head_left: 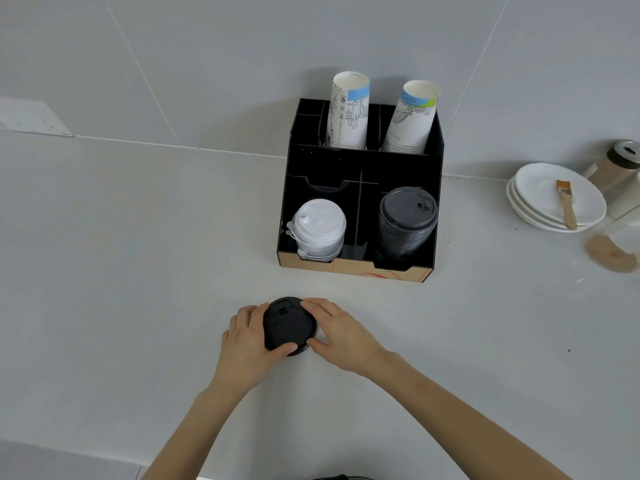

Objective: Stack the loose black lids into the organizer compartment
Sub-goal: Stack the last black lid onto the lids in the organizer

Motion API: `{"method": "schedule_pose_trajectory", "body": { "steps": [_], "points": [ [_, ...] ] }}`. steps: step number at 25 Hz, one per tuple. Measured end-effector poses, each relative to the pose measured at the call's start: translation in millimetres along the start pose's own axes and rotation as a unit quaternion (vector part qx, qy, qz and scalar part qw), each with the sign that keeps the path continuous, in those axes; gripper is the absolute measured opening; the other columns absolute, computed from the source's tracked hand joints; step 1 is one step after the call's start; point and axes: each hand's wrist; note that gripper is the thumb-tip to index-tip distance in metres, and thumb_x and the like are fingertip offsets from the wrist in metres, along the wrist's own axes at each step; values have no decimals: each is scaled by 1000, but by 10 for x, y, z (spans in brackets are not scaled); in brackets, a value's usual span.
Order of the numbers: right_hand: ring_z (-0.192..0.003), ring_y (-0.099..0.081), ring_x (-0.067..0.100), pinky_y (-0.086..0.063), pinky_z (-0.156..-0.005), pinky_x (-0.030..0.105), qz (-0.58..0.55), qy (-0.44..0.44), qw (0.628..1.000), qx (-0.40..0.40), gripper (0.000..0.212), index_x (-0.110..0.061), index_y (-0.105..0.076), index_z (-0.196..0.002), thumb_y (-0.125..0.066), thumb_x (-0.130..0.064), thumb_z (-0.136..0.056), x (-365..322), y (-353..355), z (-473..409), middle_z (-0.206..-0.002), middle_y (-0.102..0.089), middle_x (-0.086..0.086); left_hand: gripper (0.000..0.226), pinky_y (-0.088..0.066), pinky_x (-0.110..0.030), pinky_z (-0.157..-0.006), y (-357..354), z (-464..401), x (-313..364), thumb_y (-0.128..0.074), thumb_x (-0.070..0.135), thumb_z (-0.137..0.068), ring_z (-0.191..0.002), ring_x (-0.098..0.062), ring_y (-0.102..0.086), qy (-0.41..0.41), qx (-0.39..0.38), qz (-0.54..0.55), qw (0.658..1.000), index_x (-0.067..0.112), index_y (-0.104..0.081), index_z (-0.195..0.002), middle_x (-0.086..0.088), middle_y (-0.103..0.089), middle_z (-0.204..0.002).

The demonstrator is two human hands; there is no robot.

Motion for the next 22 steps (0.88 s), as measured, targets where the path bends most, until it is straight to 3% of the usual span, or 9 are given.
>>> {"method": "schedule_pose_trajectory", "body": {
  "steps": [4,8,12,15,18,22],
  "points": [
    [-127,-37,21,-34,-106,33,-17,-6,999,27,56,-14,-29,-134,-55,-18,-84,5,-3,51,-141,-35,5,80,-30,-37,-105,-1,22,23,-70,32,-72,-126,-28,-30,-23,-30,45,998,12,-25,-135,-10,-33,-139],
    [-119,-44,22,-42,-100,35,-40,2,996,77,56,-14,-36,-129,-61,-23,-81,42,79,151,-133,-41,5,88,-28,-35,-106,8,7,131,-65,49,-64,-127,-26,-27,-69,-56,60,994,14,-25,-135,-5,-31,-142],
    [-114,-48,21,-45,-97,35,-54,-2,990,130,55,-14,-39,-127,-63,-26,-80,82,188,244,-128,-44,6,83,-25,-30,-106,26,-62,290,-69,41,-69,-127,-23,-24,-117,-41,58,991,14,-25,-135,-2,-31,-143],
    [-114,-47,17,-42,-97,28,-66,-3,985,158,52,-15,-41,-126,-64,-26,-80,129,290,305,-128,-45,4,97,-22,-24,-103,89,-121,398,-48,65,-53,-126,-19,-22,-154,-50,42,986,17,-26,-135,1,-32,-143],
    [-123,-41,13,-31,-101,18,-69,5,983,170,54,-17,-40,-128,-64,-26,-80,167,403,362,-135,-43,1,97,-20,-21,-102,164,-177,509,-41,67,-51,-119,-8,-20,-198,-56,25,978,21,-24,-135,7,-31,-142],
    [-127,-37,10,-26,-102,16,-81,6,979,185,57,-18,-38,-130,-64,-24,-80,189,565,423,-140,-41,-1,95,-18,-20,-102,279,-247,689,-43,66,-55,-112,3,-15,-256,-61,12,965,22,-22,-136,18,-25,-133]
  ]
}}
Point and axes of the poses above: each hand's wrist, its own z-axis away from the middle knuckle, its own y-axis out of the back of the hand, x = y × z
